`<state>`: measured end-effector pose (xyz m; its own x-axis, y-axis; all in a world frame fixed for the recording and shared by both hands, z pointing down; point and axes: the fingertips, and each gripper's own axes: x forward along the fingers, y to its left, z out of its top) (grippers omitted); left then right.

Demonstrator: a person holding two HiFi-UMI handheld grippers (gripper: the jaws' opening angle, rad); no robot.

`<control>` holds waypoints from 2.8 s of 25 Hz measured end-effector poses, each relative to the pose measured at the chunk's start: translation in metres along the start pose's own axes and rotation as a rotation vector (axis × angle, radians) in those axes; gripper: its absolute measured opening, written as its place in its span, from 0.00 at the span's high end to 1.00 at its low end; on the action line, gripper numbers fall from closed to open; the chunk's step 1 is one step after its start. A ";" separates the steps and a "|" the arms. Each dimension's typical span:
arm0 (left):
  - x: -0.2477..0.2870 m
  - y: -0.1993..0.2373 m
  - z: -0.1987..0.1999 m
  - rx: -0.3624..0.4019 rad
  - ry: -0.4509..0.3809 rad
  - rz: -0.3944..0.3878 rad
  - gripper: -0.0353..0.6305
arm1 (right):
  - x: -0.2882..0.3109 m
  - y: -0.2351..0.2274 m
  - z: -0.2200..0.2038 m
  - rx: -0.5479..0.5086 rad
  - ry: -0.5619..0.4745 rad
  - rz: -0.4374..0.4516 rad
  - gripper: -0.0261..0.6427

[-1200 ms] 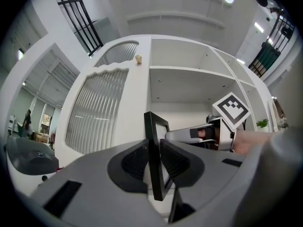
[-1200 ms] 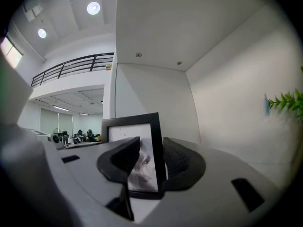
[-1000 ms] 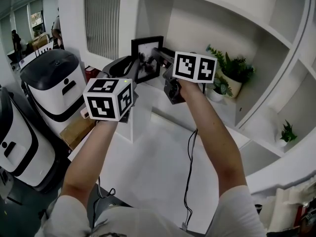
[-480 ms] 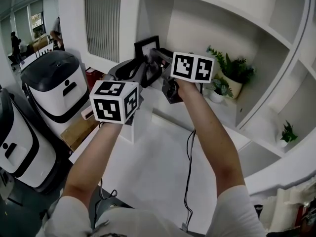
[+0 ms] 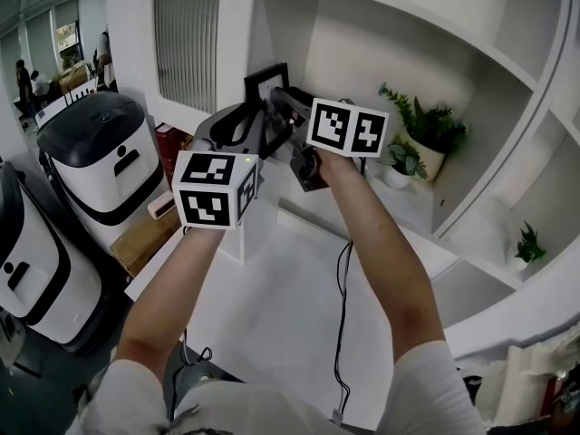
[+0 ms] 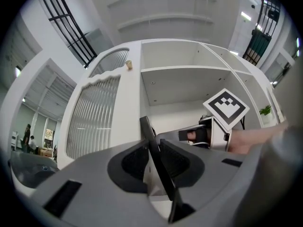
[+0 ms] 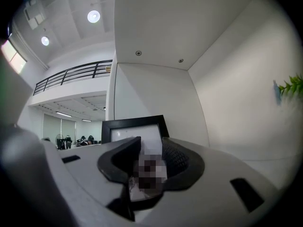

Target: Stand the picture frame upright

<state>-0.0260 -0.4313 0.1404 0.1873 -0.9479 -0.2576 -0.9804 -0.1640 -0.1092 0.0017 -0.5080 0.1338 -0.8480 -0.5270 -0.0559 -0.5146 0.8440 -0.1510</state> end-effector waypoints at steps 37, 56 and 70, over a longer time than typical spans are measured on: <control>-0.107 0.007 -0.012 -0.200 -0.161 -0.321 0.92 | -0.160 0.087 -0.039 -0.248 -0.169 -0.238 0.95; -0.201 0.064 -0.083 -0.262 -0.067 -0.396 0.92 | -0.294 0.146 -0.159 -0.217 -0.109 -0.744 0.95; -0.264 0.128 -0.118 -0.279 -0.006 -0.269 0.92 | -0.377 0.208 -0.209 -0.173 -0.062 -0.954 0.95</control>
<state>-0.2081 -0.2340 0.3073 0.4394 -0.8596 -0.2608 -0.8751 -0.4752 0.0920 0.1879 -0.1124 0.3293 -0.0591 -0.9975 -0.0381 -0.9981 0.0596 -0.0130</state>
